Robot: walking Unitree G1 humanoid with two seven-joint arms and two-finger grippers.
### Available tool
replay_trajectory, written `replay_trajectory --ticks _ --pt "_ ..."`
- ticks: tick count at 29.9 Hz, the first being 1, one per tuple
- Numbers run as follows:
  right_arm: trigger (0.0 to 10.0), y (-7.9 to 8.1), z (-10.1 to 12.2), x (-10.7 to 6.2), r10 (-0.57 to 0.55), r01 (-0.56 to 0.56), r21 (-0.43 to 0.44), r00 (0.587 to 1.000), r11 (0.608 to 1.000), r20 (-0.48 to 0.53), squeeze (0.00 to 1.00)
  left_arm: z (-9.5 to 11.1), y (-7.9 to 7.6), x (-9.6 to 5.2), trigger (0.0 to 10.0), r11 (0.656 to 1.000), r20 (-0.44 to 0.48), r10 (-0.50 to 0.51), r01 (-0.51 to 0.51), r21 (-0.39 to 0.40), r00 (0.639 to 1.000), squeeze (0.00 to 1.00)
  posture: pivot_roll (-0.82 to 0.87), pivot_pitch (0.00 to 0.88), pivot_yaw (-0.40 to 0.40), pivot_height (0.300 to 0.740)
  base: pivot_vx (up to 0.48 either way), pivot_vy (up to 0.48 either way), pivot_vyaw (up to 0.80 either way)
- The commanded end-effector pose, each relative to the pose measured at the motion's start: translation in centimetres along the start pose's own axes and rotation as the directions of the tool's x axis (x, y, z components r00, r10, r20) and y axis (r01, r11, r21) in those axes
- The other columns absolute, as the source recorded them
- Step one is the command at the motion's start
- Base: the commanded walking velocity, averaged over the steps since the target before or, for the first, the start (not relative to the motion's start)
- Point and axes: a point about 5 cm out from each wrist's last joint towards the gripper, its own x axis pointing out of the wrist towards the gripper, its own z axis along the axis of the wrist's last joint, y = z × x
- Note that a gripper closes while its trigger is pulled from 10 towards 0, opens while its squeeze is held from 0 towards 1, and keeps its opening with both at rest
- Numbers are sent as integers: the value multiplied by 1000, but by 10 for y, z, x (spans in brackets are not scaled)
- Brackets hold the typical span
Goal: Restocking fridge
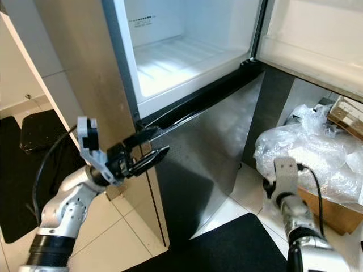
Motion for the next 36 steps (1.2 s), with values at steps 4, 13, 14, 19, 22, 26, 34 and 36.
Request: replay_trajectory --ticks 4,13,14,19,22,26,34,36 --pt "10000 -12 50 5 86 -86 -11 979 996 186 0 17 -3 12 10000 988 -58 -16 25 154 998 0 14 0 22 740 0 0 0" --pt "10000 -28 81 4 53 -43 -40 960 998 274 0 17 -1 18 10000 990 -38 37 -32 140 999 0 9 0 23 740 0 0 0" --pt "10000 -28 81 4 53 -43 -40 960 998 274 0 17 -1 18 10000 990 -38 37 -32 140 999 0 9 0 23 740 0 0 0" --pt "10000 -28 69 6 25 -13 -62 980 998 196 0 9 -2 20 10000 994 -56 59 -53 100 997 0 7 0 20 740 0 0 0" --pt "10000 -26 62 6 12 -5 -39 985 999 174 0 6 -5 21 10000 995 -62 49 -44 84 997 0 7 0 20 740 0 -176 0" --pt "10000 -12 53 8 41 -37 -26 987 999 156 0 2 -8 24 10000 998 -69 40 -36 57 997 0 3 0 18 740 0 -393 0" --pt "10000 9 49 12 123 -116 -55 982 992 141 0 1 -11 28 10000 999 -66 27 -24 47 997 0 3 0 18 740 0 -461 100" --pt "10000 10 49 12 134 -126 -61 981 990 139 0 1 -10 28 10000 999 -64 29 -26 46 998 0 3 0 18 740 0 -428 800"
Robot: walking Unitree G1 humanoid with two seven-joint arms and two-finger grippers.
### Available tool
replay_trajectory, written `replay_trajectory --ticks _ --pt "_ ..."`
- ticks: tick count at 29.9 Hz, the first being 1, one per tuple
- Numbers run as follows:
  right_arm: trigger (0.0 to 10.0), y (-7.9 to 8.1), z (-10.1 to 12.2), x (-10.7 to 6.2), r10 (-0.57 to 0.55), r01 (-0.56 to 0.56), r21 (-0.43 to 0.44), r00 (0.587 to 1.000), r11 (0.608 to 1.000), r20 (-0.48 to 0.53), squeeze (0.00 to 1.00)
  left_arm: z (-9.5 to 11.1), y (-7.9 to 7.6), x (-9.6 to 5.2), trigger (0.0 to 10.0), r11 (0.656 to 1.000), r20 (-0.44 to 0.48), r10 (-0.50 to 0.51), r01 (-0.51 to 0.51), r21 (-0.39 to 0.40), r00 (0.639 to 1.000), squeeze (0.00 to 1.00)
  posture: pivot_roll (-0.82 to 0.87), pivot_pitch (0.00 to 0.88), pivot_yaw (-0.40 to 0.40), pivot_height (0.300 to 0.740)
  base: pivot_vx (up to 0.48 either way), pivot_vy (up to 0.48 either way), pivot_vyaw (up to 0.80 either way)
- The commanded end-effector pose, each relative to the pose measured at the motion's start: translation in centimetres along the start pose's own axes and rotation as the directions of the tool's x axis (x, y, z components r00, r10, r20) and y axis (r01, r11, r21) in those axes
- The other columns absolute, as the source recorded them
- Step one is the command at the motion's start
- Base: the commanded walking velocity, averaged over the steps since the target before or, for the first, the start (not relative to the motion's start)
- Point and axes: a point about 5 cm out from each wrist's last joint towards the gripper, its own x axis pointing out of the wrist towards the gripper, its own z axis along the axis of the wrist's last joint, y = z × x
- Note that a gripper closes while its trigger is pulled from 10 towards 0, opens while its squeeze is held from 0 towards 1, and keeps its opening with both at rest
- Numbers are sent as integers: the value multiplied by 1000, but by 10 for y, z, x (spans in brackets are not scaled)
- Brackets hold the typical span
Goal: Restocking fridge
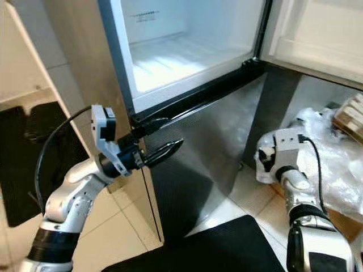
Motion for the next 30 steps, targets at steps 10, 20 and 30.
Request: replay_trajectory --ticks 10,20,30 --pt "10000 5 5 3 46 -45 -42 999 998 12 0 8 2 6 10000 1000 48 25 -24 -4 999 0 1 0 17 740 0 -116 796" --pt "10000 3 15 5 54 -51 -52 997 997 49 0 10 3 4 10000 999 50 32 -33 9 998 0 0 0 18 740 0 0 794" --pt "10000 1 16 5 11 -8 -58 999 998 46 0 11 6 -5 10000 999 18 31 -31 17 999 0 1 0 17 740 0 0 691"
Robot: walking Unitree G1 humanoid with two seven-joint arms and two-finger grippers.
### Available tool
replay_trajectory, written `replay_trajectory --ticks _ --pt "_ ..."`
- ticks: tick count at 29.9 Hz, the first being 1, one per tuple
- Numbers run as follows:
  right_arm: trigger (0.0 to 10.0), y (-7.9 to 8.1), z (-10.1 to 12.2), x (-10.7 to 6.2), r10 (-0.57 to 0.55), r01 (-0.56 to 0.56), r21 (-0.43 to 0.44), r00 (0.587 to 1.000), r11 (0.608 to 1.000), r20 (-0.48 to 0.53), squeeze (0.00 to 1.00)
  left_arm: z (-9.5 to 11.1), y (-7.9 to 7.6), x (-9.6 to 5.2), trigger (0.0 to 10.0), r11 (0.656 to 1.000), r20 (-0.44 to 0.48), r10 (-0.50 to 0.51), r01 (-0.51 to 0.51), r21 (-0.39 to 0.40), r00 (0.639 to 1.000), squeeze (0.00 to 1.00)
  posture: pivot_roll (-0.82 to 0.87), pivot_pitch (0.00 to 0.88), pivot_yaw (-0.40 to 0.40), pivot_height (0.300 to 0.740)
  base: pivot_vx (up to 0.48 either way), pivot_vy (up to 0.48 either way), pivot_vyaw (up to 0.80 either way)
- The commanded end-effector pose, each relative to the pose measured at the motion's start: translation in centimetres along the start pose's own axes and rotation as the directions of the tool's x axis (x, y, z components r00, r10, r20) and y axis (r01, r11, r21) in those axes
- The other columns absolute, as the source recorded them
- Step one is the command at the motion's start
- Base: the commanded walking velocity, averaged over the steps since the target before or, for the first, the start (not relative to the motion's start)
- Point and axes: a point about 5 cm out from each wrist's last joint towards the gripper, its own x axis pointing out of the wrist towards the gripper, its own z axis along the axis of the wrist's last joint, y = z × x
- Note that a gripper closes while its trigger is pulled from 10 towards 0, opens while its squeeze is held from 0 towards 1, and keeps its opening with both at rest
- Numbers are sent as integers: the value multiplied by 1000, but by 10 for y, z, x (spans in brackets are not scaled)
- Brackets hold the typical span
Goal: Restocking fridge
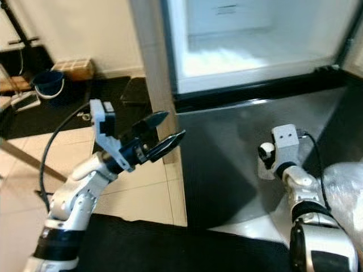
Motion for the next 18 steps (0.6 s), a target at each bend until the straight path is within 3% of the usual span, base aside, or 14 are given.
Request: replay_trajectory --ticks 1,4,6,7,10,12,14,17,18 --pt "10000 -4 -6 -3 -44 44 -9 999 999 -25 0 0 -2 -1 10000 1000 -12 -15 15 -5 1000 0 1 0 17 740 0 0 0" --pt "10000 -6 -14 -5 -69 68 -20 995 998 -73 0 0 -3 -1 10000 1000 -11 -21 21 -8 1000 0 1 0 17 740 0 0 0" --pt "10000 -5 -38 -13 -96 90 -38 976 995 -197 0 1 -4 0 10000 999 -4 -34 34 -9 999 0 1 0 17 740 0 0 0" --pt "10000 -1 -66 -26 -107 97 -46 943 994 -314 0 2 -5 0 10000 999 6 -43 43 -9 999 0 1 0 17 740 0 0 0" --pt "10000 2 -76 -31 -108 96 -51 928 994 -355 0 2 -6 0 10000 999 9 -45 45 -8 999 0 1 0 17 740 0 0 0" --pt "10000 11 -105 -47 -97 96 -24 885 995 -456 0 3 -7 1 10000 999 14 -51 52 -7 999 0 -2 0 17 740 255 0 0" --pt "10000 14 -115 -53 -93 97 -18 868 995 -488 0 3 -7 1 10000 999 15 -53 53 -7 999 0 -2 0 17 740 262 0 0" --pt "10000 34 -163 -91 -52 60 -9 761 998 -647 0 4 -6 1 10000 998 19 -55 55 -4 998 0 -1 0 17 740 294 0 0" --pt "10000 34 -163 -91 -52 60 -9 761 998 -647 0 4 -6 1 10000 998 19 -55 55 -4 998 0 -1 0 17 740 304 0 0"
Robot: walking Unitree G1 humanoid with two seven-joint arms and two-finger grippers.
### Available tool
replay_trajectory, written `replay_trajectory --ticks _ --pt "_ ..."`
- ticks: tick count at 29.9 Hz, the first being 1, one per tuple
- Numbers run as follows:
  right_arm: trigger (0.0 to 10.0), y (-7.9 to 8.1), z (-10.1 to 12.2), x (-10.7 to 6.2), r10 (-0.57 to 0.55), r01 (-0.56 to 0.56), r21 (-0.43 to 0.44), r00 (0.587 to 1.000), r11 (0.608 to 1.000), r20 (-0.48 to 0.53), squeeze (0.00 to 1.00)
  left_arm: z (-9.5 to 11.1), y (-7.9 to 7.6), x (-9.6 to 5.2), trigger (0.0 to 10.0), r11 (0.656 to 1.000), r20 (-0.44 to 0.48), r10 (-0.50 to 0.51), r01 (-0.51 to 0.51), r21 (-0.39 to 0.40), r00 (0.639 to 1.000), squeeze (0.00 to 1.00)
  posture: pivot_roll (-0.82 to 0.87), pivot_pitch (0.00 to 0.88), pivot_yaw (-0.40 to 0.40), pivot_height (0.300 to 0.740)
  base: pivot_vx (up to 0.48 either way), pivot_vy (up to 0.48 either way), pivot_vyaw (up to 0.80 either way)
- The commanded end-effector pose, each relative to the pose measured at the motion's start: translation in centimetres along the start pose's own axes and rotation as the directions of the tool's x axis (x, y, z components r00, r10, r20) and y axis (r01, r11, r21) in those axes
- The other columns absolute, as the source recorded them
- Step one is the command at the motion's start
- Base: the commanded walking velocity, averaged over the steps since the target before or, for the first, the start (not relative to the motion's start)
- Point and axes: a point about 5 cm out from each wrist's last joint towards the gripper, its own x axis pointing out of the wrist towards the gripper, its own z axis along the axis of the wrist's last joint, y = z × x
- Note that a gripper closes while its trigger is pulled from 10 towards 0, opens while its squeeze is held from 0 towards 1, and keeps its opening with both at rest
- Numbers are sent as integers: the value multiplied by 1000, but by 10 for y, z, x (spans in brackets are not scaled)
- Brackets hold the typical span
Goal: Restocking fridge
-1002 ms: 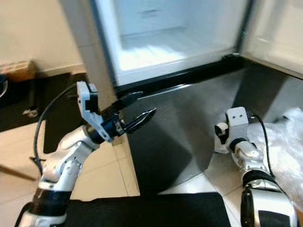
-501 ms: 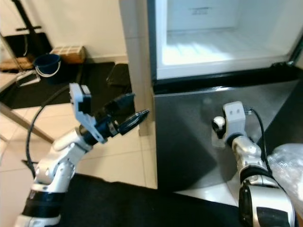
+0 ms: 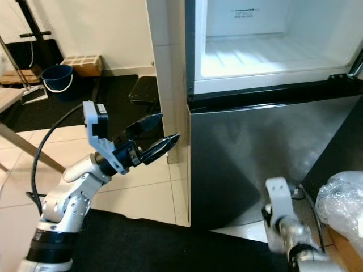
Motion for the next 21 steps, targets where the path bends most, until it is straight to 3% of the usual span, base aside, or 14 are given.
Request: replay_trajectory --ticks 1,3,5,7,9,13,16,21 --pt "10000 5 -16 -1 9 -9 2 998 1000 -62 0 2 -1 1 10000 1000 10 -16 16 6 1000 0 -1 0 17 740 304 0 0" --pt "10000 16 -52 -7 26 -22 28 985 999 -168 0 3 -2 1 10000 1000 11 -18 18 6 1000 0 -1 0 17 740 317 0 0" --pt "10000 16 -52 -7 26 -22 28 985 999 -168 0 3 -2 1 10000 1000 11 -18 18 6 1000 0 -1 0 17 740 322 0 0" --pt "10000 23 -73 -12 42 -38 23 972 999 -230 0 3 -2 1 10000 1000 11 -22 22 6 1000 0 -2 0 25 740 326 0 0" --pt "10000 23 -73 -12 42 -38 23 972 999 -230 0 3 -2 1 10000 1000 11 -22 22 6 1000 0 -2 0 25 740 326 0 0" --pt "10000 33 -98 -20 69 -65 23 950 998 -305 0 2 -4 2 10000 999 12 -33 33 2 999 0 -2 0 25 740 351 0 0" --pt "10000 35 -102 -21 72 -68 24 946 997 -315 0 2 -3 2 10000 1000 10 -27 27 -3 1000 0 -2 0 25 740 327 0 0" --pt "10000 32 -99 -21 62 -58 24 949 998 -308 0 1 -4 5 10000 1000 18 -24 24 -20 1000 0 -2 0 25 740 0 0 0"
